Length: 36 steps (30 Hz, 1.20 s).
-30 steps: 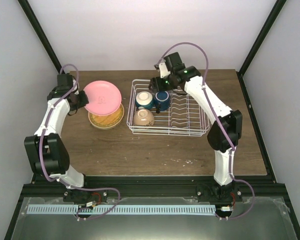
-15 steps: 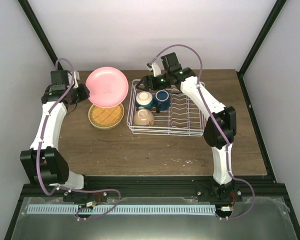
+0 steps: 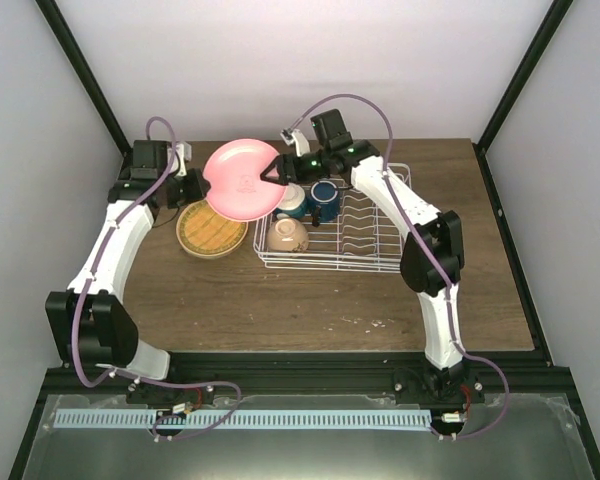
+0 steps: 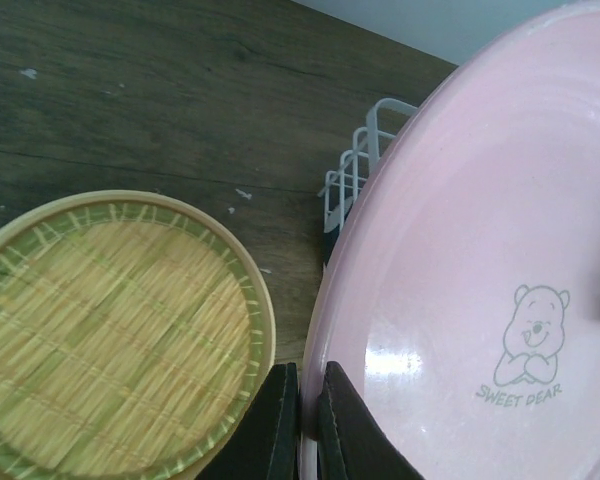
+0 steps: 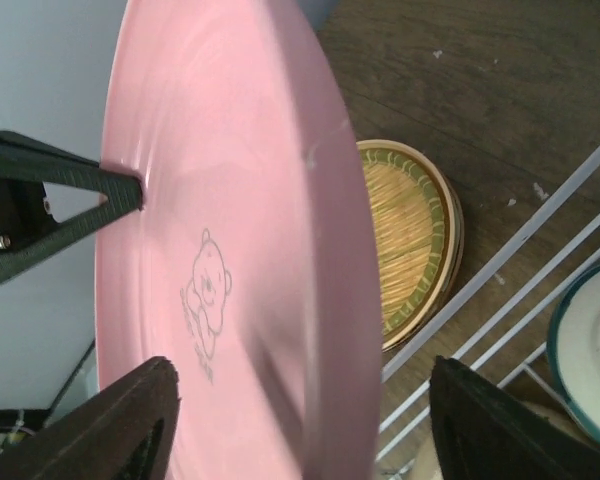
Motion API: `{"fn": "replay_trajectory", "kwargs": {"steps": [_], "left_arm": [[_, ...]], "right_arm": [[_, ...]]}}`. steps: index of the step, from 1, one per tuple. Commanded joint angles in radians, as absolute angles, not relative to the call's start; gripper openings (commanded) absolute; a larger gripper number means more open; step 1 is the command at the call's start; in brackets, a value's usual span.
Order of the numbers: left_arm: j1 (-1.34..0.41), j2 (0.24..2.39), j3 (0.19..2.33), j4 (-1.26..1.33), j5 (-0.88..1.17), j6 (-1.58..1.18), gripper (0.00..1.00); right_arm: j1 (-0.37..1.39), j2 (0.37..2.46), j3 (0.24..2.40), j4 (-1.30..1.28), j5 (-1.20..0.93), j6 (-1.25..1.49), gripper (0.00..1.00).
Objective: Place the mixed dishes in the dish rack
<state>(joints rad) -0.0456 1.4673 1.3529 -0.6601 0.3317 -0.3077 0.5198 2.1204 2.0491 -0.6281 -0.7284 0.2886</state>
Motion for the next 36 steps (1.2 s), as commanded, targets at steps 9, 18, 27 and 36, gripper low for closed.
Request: {"fn": "replay_trajectory", "kwargs": {"steps": [9, 18, 27, 36], "left_arm": [[-0.073, 1.512, 1.389, -0.587, 0.388, -0.332, 0.0], [-0.073, 1.527, 1.426, -0.628, 0.347, -0.297, 0.5], [-0.051, 1.542, 1.472, -0.664, 0.317, -0.269, 0.61], [0.001, 1.552, 1.487, -0.677, 0.32, -0.243, 0.62]], "right_arm": [[0.534, 2.146, 2.102, -0.639, -0.731, 0.274, 0.23], [0.522, 2.099, 2.109, -0.687, -0.543, 0.216, 0.18], [0.465, 2.046, 2.157, -0.787, -0.389, 0.08, 0.09], [0.425, 1.85, 1.993, -0.653, -0.19, -0.081, 0.03]]}}
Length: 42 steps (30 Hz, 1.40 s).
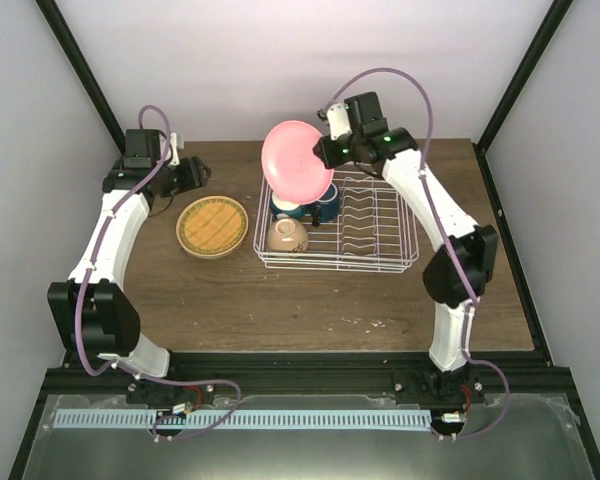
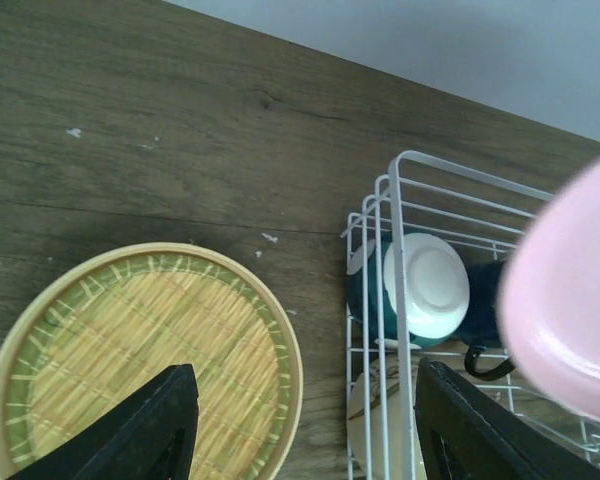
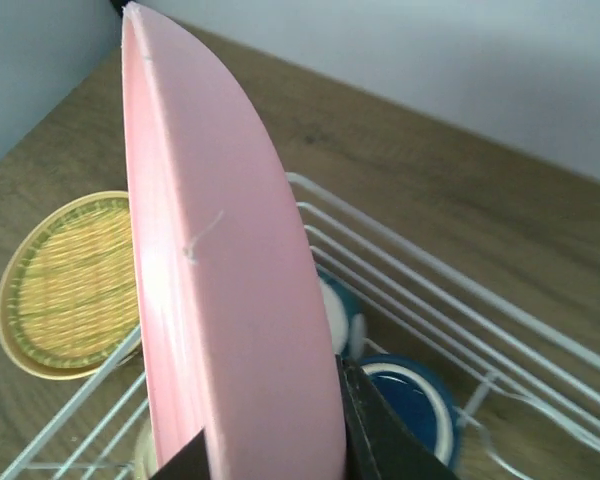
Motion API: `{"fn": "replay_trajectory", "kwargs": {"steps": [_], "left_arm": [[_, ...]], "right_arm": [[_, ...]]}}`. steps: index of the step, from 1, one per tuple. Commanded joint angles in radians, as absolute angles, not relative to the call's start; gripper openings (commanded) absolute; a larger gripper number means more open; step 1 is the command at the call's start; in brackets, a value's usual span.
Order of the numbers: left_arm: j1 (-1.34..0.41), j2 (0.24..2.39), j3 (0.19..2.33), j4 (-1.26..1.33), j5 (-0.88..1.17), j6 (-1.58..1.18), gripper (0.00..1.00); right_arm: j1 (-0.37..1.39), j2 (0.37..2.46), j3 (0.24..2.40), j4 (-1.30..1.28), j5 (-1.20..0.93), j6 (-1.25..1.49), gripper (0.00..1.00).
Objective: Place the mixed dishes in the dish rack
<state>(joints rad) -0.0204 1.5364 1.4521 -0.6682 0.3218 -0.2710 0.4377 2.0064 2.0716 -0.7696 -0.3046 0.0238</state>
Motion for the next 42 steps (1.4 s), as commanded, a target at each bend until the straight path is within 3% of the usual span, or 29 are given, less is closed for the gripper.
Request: {"fn": "replay_trajectory", "kwargs": {"steps": [1, 5, 13, 23, 42], "left_arm": [[0.01, 1.551, 1.488, -0.677, 0.318, -0.241, 0.62], [0.036, 1.548, 1.484, -0.67, 0.324, -0.235, 0.62], [0.043, 1.549, 1.45, -0.639, 0.338, -0.253, 0.62], [0.043, 1.546, 1.449, -0.641, 0.328, -0.267, 0.62], [0.043, 1.55, 1.472, -0.679, 0.29, -0.283, 0.62]], "right_arm": [[0.423, 1.812, 1.95, -0.605, -0.172, -0.104, 0.01], [0.418, 1.687, 1.8, -0.46, -0.105, -0.263, 0.01], [0.374, 1.597, 1.693, -0.477, 0.057, -0.692, 0.01], [0.289, 1.53, 1.534, -0.411, 0.105, -1.063, 0.01], [0.287, 1.542, 1.25, -0.053, 0.033, -1.178, 0.01]]}}
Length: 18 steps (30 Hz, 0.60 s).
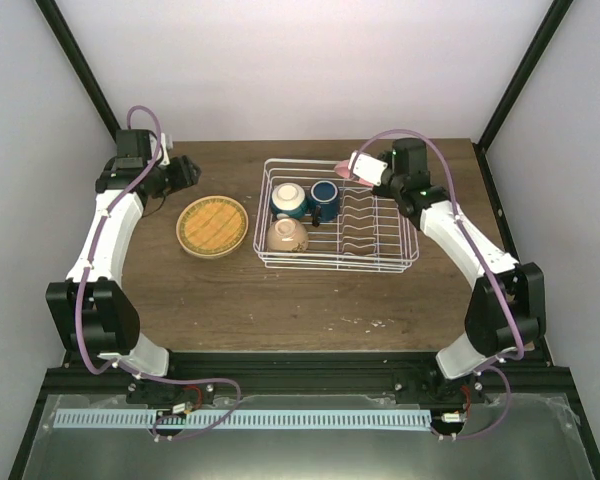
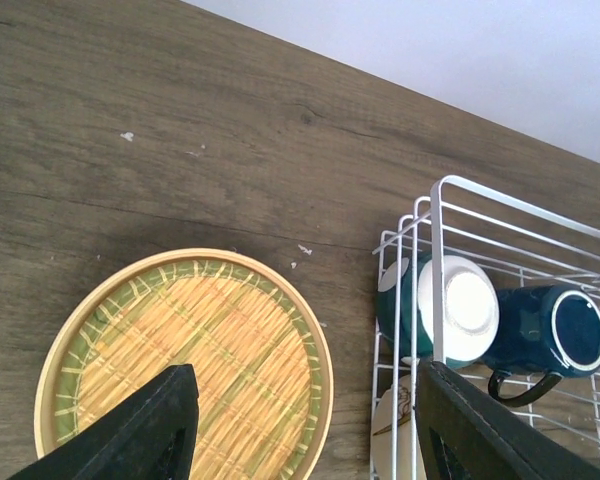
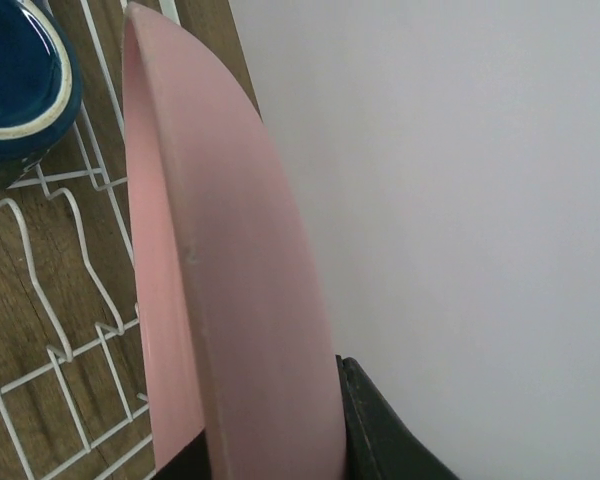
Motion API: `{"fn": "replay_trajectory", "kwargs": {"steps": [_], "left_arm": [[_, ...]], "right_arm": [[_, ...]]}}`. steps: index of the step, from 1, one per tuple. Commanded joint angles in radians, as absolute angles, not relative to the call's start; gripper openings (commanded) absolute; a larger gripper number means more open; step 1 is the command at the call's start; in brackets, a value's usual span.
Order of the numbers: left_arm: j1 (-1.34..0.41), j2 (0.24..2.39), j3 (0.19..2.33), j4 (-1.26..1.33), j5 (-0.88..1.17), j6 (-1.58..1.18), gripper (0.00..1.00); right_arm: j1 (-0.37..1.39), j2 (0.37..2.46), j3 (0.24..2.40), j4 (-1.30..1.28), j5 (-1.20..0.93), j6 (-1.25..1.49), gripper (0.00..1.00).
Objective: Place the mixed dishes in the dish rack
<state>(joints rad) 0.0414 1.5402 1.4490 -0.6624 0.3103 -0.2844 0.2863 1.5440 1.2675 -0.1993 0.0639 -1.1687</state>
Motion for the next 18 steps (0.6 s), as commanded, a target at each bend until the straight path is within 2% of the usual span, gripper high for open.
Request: {"fn": "replay_trajectory", "kwargs": {"steps": [1, 14, 16, 18], "left_arm": [[0.043, 1.551, 1.477, -0.685, 0.285, -0.281, 0.62], [0.043, 1.562, 1.484, -0.696, 0.263, -0.285, 0.62], [0.043, 1.567, 1.487, -0.699, 0.262, -0.284, 0.62], [0.043, 1.576, 1.492, -0.707, 0.255, -0.281, 0.62]], "right_arm": [[0.287, 1.55, 1.247, -0.045, 0.021, -1.166, 0.01], [0.327, 1.649, 1.256, -0.064, -0.016, -1.122, 0.02], [0.327, 1.654, 1.25, -0.049, -0.006, -1.112, 0.12], [0.329, 1.652, 1.244, -0.041, -0.002, -1.108, 0.26]]}}
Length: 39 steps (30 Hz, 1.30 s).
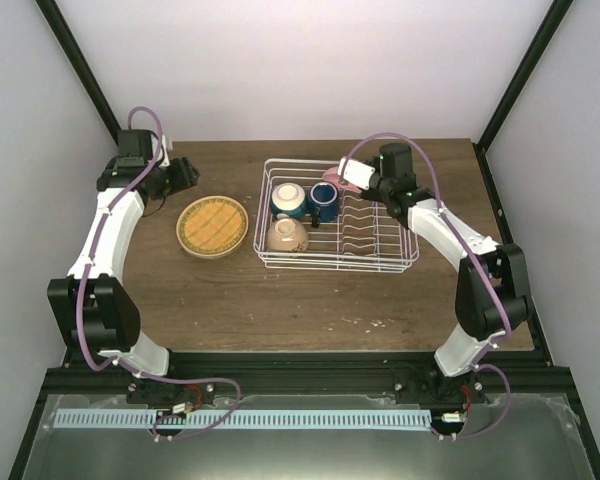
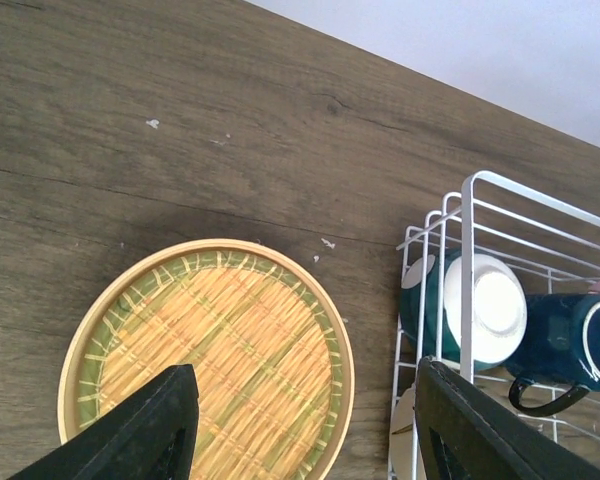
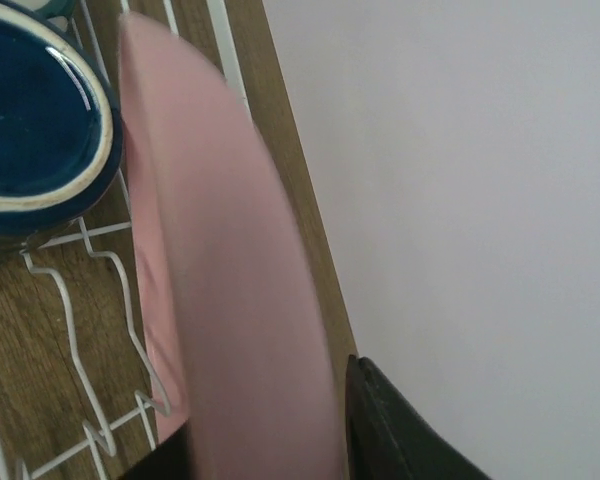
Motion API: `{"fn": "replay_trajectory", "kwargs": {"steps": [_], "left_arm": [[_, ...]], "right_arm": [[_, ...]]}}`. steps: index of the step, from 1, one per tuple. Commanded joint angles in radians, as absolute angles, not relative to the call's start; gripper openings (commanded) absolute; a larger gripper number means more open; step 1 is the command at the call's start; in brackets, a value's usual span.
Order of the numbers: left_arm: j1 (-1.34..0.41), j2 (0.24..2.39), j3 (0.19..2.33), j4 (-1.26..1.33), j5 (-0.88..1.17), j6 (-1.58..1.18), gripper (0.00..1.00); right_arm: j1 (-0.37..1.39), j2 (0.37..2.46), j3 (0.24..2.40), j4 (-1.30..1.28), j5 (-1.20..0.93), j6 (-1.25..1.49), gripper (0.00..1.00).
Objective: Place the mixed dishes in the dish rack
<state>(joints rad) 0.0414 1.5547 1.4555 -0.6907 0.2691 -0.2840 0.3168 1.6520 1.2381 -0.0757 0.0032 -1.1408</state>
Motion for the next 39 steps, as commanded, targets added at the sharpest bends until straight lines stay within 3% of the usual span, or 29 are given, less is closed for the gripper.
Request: {"fn": "replay_trajectory", "kwargs": {"steps": [1, 10, 15, 22, 28, 39], "left_arm": [[0.043, 1.581, 1.493, -0.716, 0.237, -0.279, 0.61], [0.043, 1.599, 1.425, -0.775, 0.166, -0.289, 0.61], [0.043, 1.61, 1.427, -0.775, 0.18, -0.284, 0.61], [0.043, 1.643, 1.416, -0.79, 0.151, -0.272, 0.61], [0.043, 1.675, 1.381, -0.806, 0.125, -0.277, 0.61], [0.043, 1.756, 1.337, -0.816, 0.065, -0.273, 0.61]], "right_arm": [[0.328, 1.651, 1.244, -0.037, 0.0, -1.108, 0.28], [0.329, 1.636, 1.27, -0.098, 0.026, -1.055, 0.55], [0.335, 1.601, 1.265, -0.121, 0.021, -1.033, 0.62], [0.354, 1.492, 1.285, -0.155, -0.084, -0.938, 0.99], [0.355, 1.416, 1.348, -0.181, -0.277, -0.76, 1.0], [0.355, 1.482, 1.495, -0.121, -0.295, -0.387, 1.0]]}}
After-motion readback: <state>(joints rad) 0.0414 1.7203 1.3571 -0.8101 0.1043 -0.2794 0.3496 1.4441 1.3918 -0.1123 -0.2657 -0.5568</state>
